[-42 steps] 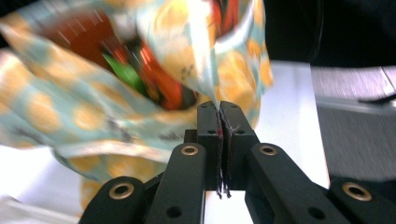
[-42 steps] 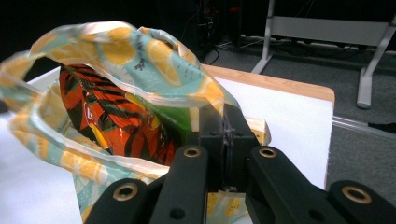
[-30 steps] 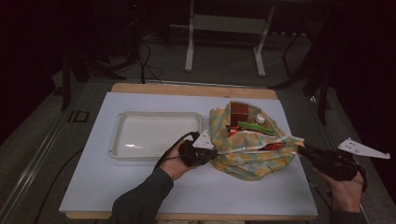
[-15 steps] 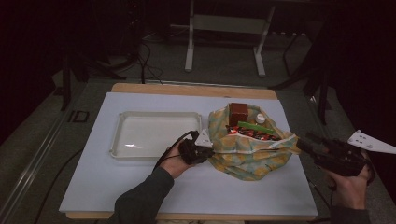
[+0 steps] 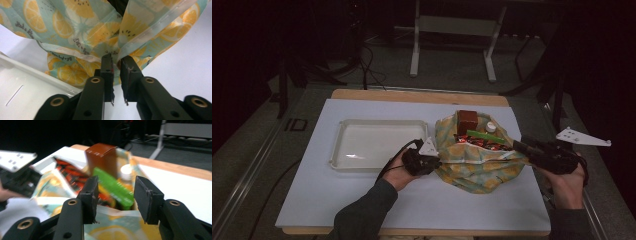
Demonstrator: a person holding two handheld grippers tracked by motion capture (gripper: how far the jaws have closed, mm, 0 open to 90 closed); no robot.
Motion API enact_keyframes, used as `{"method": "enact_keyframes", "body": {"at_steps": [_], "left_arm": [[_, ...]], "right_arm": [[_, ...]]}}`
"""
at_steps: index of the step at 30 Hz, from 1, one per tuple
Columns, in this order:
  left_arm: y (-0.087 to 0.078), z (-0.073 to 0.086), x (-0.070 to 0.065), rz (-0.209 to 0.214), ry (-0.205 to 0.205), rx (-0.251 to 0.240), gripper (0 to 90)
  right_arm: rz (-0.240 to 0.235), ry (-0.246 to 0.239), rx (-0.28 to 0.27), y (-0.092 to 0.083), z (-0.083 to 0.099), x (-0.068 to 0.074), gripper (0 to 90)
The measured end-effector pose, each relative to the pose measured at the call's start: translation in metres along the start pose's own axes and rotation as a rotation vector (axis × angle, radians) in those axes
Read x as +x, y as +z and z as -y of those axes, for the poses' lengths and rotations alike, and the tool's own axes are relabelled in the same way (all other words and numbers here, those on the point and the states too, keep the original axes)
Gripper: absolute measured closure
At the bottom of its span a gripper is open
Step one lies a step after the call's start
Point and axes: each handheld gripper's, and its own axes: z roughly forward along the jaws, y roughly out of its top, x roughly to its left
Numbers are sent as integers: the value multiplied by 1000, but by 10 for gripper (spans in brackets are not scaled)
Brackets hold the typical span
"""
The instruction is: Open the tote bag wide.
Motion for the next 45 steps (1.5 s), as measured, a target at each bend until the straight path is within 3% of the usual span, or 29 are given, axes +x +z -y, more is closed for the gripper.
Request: {"method": "enact_keyframes", "body": {"at_steps": [2, 7, 11, 19, 27, 35, 41, 42, 45], "left_arm": [[-6, 1, 4, 37, -38, -35, 706], [-14, 3, 8, 31, -70, -60, 594], [-22, 6, 12, 16, -101, -87, 515], [-39, 8, 12, -43, -103, -135, 482], [-47, 6, 15, -16, -126, -139, 443], [-47, 1, 16, -25, -176, -174, 432], [-32, -18, 7, -77, -189, -171, 433], [-27, -21, 6, -80, -186, -166, 435], [-16, -24, 2, -77, -190, -157, 434]], "right_arm": [[-5, -20, 25, -1, 9, 4, 532], [-5, -28, 32, -5, 24, 5, 492], [-11, -2, 38, -7, 41, 0, 469], [-29, 35, 74, 8, 62, -5, 475], [-27, 46, 125, 24, 80, 0, 483], [-1, 19, 175, 34, 88, 3, 497], [8, 29, 102, 22, 81, 5, 494], [13, 31, 62, 16, 76, 4, 490], [13, 31, 36, 11, 71, 3, 487]]}}
